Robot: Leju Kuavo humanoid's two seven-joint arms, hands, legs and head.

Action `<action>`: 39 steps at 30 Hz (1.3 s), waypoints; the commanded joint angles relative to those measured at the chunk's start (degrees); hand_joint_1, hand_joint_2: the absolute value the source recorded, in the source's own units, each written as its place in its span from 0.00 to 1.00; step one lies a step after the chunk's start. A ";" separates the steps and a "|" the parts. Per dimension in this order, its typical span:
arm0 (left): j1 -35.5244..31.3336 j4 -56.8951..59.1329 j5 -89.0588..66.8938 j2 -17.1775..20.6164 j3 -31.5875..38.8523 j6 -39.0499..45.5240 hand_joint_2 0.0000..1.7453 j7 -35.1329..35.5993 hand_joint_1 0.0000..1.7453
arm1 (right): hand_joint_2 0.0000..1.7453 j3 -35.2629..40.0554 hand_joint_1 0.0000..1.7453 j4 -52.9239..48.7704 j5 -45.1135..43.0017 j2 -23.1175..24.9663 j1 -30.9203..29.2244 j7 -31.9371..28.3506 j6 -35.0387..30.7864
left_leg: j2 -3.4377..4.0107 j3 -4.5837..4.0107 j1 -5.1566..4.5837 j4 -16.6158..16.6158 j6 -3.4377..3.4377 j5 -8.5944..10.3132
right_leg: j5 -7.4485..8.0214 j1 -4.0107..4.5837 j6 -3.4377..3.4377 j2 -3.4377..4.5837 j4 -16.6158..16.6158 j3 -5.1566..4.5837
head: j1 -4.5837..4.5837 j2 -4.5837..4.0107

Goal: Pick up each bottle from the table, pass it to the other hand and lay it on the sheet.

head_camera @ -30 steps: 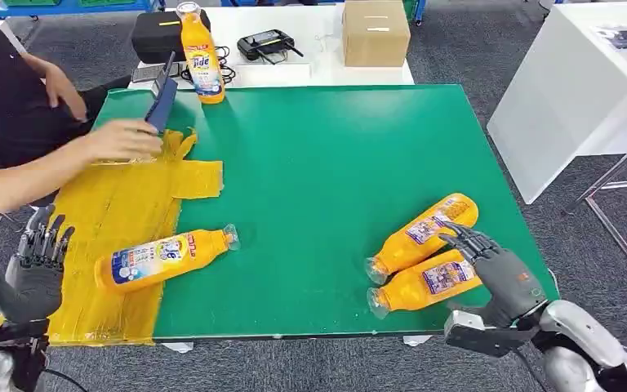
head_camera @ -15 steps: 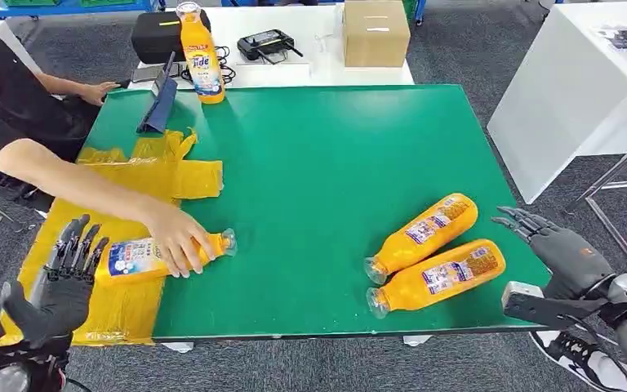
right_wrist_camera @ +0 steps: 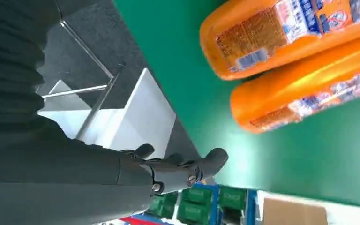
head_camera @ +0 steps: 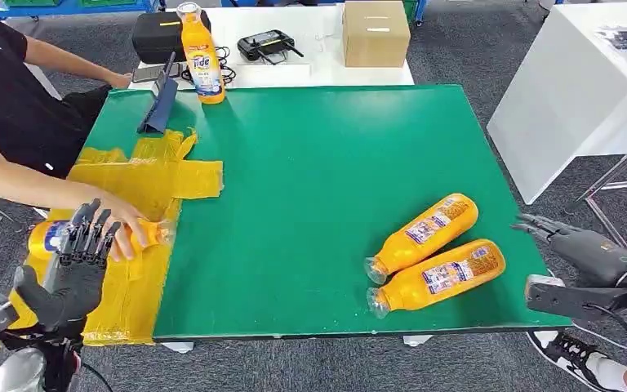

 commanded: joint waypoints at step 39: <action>0.01 4.91 0.03 -1.60 -1.88 -1.62 0.00 -0.43 0.00 | 1.00 30.76 0.00 30.11 10.96 17.95 -15.31 -0.36 -5.32 | -0.05 0.21 0.07 -0.15 0.02 0.01 | 0.01 0.05 -0.03 0.14 -0.11 0.22 | 0.02 0.00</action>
